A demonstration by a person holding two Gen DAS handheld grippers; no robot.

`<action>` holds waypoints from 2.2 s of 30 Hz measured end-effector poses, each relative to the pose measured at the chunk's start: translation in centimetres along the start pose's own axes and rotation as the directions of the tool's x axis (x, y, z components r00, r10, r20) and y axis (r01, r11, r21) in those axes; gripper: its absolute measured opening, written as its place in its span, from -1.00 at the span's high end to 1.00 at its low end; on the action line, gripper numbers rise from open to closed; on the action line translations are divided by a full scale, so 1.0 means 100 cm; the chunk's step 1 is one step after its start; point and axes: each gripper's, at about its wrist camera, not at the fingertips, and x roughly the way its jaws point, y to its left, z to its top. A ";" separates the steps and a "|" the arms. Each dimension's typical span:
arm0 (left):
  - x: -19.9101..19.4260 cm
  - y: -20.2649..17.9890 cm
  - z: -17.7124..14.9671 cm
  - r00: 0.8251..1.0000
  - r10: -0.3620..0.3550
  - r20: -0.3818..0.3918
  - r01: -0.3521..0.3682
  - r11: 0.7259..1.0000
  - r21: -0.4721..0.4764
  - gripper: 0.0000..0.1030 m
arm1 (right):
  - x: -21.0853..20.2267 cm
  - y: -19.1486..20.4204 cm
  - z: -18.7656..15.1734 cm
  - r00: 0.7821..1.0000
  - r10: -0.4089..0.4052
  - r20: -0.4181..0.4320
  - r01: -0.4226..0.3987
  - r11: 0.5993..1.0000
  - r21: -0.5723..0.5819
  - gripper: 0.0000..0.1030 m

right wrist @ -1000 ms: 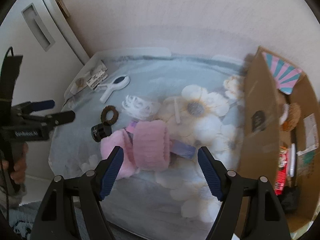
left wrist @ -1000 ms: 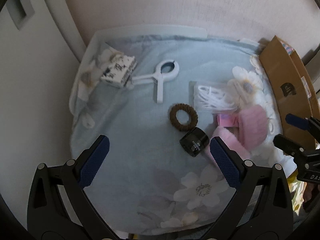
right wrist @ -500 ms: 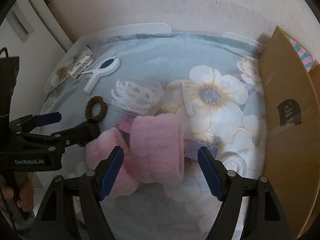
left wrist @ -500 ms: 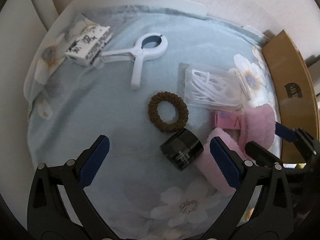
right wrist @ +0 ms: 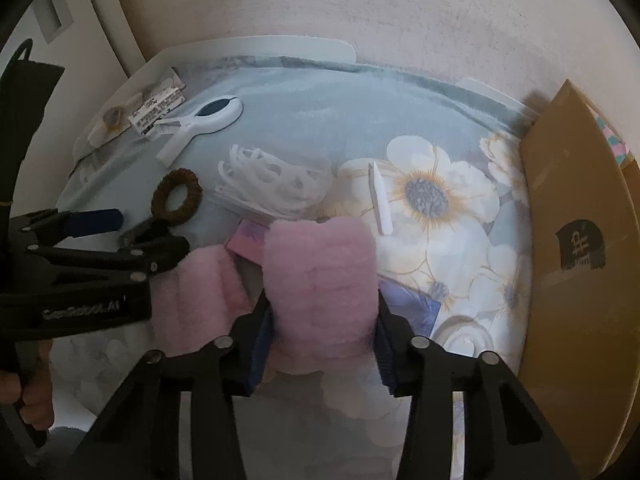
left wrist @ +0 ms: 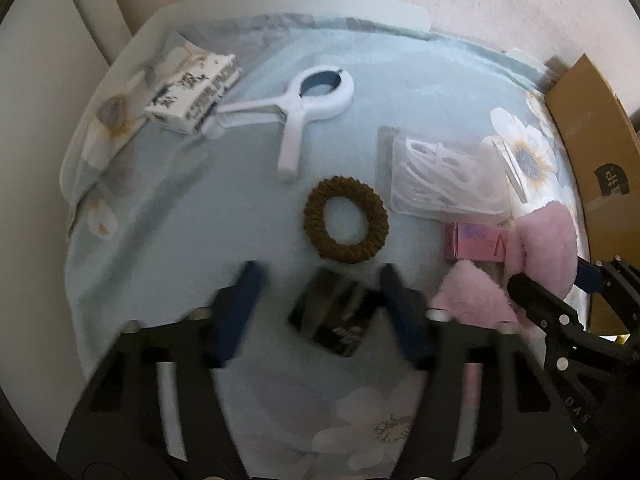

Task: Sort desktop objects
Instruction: 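Grasp the black jar with the left gripper while the right grasps the pink wristband, then lift and carry the black jar and pink wristband toward the cardboard box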

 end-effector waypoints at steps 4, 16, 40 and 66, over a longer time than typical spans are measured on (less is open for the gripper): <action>-0.005 0.014 -0.002 0.999 -0.035 0.016 0.036 0.997 -0.064 0.33 | -0.001 -0.001 -0.001 1.000 0.003 0.004 -0.003 1.000 0.004 0.24; -0.028 0.044 -0.008 0.996 -0.063 0.068 0.071 0.990 -0.120 0.37 | -0.006 0.002 0.002 0.999 0.016 0.030 -0.016 1.000 -0.005 0.24; -0.109 -0.003 0.022 0.972 -0.117 0.202 0.118 0.993 0.007 0.37 | -0.071 -0.026 0.006 0.986 0.018 0.164 -0.029 0.997 0.069 0.25; -0.173 -0.267 0.067 0.903 -0.363 0.230 0.229 0.859 0.457 0.37 | -0.191 -0.180 -0.071 0.929 -0.249 0.273 0.109 0.891 0.441 0.25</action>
